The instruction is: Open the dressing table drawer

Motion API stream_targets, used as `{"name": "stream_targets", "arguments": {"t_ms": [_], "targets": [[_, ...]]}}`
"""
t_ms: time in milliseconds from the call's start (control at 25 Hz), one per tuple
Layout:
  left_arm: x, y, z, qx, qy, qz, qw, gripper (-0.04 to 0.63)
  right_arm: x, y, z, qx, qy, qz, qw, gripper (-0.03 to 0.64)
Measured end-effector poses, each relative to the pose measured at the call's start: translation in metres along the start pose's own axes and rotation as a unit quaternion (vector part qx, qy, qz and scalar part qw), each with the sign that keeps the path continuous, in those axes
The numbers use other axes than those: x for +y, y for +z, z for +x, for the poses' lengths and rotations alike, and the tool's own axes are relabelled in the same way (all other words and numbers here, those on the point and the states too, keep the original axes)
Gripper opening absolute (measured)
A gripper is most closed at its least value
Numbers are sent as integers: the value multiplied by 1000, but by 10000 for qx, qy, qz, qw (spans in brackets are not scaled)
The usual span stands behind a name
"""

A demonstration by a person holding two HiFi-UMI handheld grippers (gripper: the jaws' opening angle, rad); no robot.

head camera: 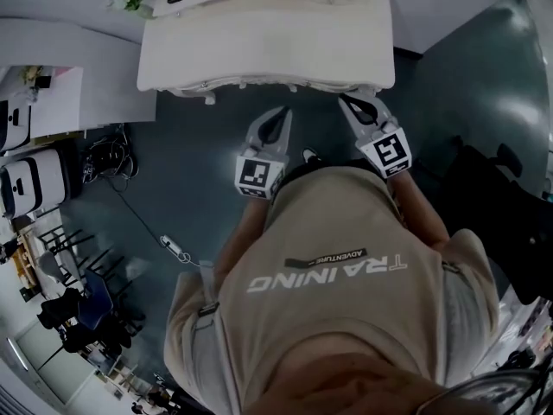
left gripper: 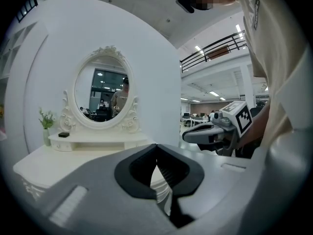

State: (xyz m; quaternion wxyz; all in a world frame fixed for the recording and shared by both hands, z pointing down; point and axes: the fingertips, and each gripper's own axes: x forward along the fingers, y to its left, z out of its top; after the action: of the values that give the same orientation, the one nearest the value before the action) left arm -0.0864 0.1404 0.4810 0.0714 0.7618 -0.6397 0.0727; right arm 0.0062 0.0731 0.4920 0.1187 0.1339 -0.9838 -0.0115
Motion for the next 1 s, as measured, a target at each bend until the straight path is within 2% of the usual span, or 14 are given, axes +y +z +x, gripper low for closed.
{"name": "stream_targets", "arguments": {"t_ms": [200,360,520,680,800,1000], "targets": [[28,-7,8,13,-369,-3,9993,8,-4,-2,32,69,-409,153,9990,3],[35,-15,17,47,-631,-136,9979,8,-6,-11,34,303,-606,234,9974,4],[40,-21,43,19,-768,-238,9968,8,-27,-17,35,402,-823,323,9953,3],[43,-24,73,66,-767,-329,9965,8,-53,-34,42,509,-956,501,9929,3],[57,-22,93,112,-703,-365,9968,8,-70,-41,66,513,-846,572,9934,3],[80,-14,134,284,-684,-363,9966,8,-112,-30,113,261,-777,558,9951,3]]}}
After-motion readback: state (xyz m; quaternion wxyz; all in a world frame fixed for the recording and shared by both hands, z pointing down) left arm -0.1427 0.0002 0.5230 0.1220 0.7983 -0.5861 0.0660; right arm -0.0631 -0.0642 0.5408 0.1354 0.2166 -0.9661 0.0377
